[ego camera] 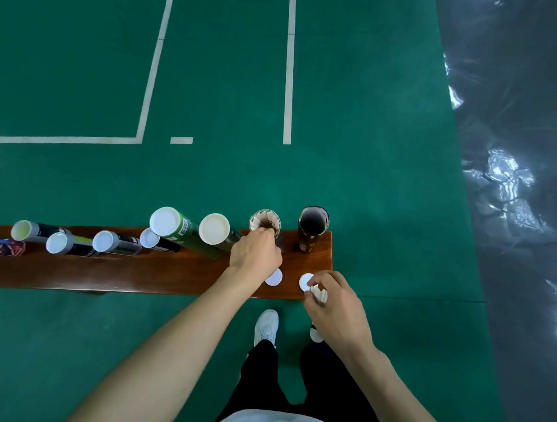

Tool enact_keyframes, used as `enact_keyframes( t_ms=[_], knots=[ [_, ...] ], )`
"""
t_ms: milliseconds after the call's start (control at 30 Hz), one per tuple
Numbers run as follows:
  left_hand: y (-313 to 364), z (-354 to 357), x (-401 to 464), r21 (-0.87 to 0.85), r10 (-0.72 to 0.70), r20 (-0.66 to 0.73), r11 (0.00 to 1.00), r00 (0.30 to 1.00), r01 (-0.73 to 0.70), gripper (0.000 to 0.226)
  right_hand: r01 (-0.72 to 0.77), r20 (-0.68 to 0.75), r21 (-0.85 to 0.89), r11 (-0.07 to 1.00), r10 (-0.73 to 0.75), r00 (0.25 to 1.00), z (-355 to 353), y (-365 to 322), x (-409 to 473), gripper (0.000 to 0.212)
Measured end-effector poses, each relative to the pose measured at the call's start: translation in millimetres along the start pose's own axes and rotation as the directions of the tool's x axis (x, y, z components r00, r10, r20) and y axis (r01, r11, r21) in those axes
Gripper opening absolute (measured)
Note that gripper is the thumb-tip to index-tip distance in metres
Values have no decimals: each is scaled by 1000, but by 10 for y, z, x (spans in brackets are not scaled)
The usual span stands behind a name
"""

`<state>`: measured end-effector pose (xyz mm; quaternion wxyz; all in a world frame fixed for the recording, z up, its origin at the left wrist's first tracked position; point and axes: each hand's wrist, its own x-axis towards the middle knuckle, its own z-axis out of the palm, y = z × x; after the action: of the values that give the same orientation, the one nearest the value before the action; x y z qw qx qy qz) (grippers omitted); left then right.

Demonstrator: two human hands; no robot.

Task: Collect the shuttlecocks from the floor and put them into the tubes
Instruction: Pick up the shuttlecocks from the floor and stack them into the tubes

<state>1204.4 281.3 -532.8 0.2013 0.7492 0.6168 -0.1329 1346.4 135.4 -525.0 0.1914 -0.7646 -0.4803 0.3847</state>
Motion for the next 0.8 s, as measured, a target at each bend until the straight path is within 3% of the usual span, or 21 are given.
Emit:
enact_keyframes(
  t_ms=[300, 433, 600, 667, 800],
  knots=[
    [-54, -103, -170, 73, 74, -115, 995, 991, -66, 30, -75, 9, -24, 997, 75, 997, 83, -11, -158, 19],
    [-226, -105, -380, -1, 83, -184, 996, 979, -85, 46, -94, 49, -36, 995, 96, 994, 132, 31, -150, 13],
    [-380, 58, -662, -174, 66, -252, 978, 965, -112, 32, -103, 95, -79, 992, 110, 989, 206, 49, -146, 6],
    [-429, 249, -731, -200, 50, -167, 976, 985, -83, 25, -115, 104, -87, 989, 124, 987, 211, 37, -124, 7],
    [-566, 834, -728, -180, -4, 172, 983, 985, 35, 23, -115, 108, -102, 988, 126, 986, 264, -1, -74, 17]
  ],
)
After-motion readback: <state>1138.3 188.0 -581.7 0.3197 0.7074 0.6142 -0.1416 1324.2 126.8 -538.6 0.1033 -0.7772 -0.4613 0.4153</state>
